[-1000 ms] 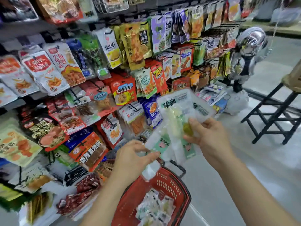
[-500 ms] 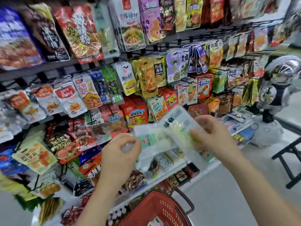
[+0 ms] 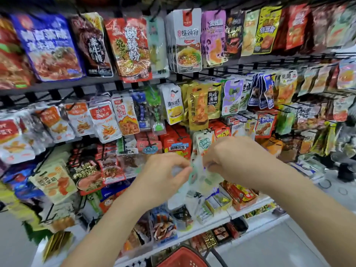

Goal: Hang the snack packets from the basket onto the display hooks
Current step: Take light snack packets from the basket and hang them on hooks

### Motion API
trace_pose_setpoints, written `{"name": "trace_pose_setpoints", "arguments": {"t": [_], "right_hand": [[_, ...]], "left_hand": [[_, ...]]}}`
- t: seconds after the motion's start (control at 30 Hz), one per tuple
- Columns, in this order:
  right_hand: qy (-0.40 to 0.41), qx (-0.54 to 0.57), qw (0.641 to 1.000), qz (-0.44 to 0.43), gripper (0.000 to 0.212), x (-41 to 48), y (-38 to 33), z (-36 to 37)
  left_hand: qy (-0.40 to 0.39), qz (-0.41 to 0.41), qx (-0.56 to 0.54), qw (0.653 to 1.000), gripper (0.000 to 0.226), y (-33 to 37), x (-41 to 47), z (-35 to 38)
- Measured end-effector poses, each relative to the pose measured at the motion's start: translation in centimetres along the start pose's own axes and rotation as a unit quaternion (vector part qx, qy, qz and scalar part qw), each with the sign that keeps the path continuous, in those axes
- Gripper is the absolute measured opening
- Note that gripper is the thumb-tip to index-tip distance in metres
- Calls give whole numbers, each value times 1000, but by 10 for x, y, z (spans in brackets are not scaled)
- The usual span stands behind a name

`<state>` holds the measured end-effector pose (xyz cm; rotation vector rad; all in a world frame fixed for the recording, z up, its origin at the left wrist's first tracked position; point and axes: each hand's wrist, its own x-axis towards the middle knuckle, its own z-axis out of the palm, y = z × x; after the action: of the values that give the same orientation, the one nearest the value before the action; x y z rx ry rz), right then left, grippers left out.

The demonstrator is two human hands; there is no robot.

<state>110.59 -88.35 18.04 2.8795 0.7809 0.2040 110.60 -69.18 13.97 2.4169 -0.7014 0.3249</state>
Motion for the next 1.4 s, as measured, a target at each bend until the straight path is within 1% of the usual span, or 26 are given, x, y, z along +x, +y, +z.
{"name": "trace_pose_setpoints", "arguments": {"t": [0.1,0.2,0.23,0.3,0.37,0.43,0.47,0.5,0.57,0.6,0.63,0.67,0.7,0.73,0.77,0.83,0.9,0.97,1.0,1.03,1.07,1.13,1.23,1.3,1.37,1.4], "right_hand": [[5,-20,999,-40,14,22,11,-1],[23,-22,997,-76,16,34,34,2],[25,-24,996,-86,15,37,43,4],[33,-36,992,-113,10,45,59,9],[48,-31,989,-135,13,53,71,14],[73,-6,985,-155,14,60,81,20],[88,9,984,-157,12,63,87,23],[100,30,983,-148,13,67,96,24],[107,71,985,-111,23,74,121,22],[90,116,985,-92,31,79,134,20],[68,210,972,-79,34,83,144,18],[56,339,937,-72,30,86,151,17],[50,465,881,-64,24,89,151,18],[43,562,824,-53,19,91,147,21],[31,623,781,-39,14,92,140,26],[16,687,726,-17,11,94,124,37],[36,741,670,20,14,96,112,41],[55,787,612,53,10,99,106,39],[56,804,589,59,8,100,103,37],[56,815,573,57,8,101,102,35],[62,818,570,54,9,102,101,33],[94,802,587,57,10,108,100,27],[165,770,609,91,12,121,106,16],[193,742,635,96,14,131,112,7],[214,712,664,74,14,142,118,-6],[226,702,674,54,14,149,120,-13]], "left_hand": [[21,-13,-19,1000,9,8,19,16],[56,-68,-50,995,8,14,37,31],[60,-79,-39,994,10,16,43,37],[74,-89,18,993,17,21,53,50],[109,-85,75,988,11,24,64,62],[135,-107,99,980,6,24,71,68],[144,-125,93,977,3,23,73,69],[153,-151,71,974,4,22,74,69],[163,-223,8,961,16,19,70,64],[173,-246,-14,954,21,16,67,60],[182,-263,-32,947,24,13,63,57],[192,-277,-52,940,24,10,60,54],[202,-287,-74,933,24,7,58,51],[209,-297,-94,927,24,5,55,50],[211,-302,-108,923,24,4,54,48],[208,-305,-116,922,23,2,51,47],[197,-295,-112,928,20,0,49,42],[188,-273,-108,937,17,-2,48,33],[185,-259,-99,943,17,-5,48,27],[184,-246,-87,948,17,-8,49,22],[183,-235,-77,952,16,-10,51,15],[175,-209,-55,961,14,-13,56,2],[162,-152,-9,975,22,-16,66,-19],[162,-128,18,978,26,-18,75,-33],[166,-118,17,979,21,-18,84,-46],[169,-108,12,980,20,-17,91,-51]]}}
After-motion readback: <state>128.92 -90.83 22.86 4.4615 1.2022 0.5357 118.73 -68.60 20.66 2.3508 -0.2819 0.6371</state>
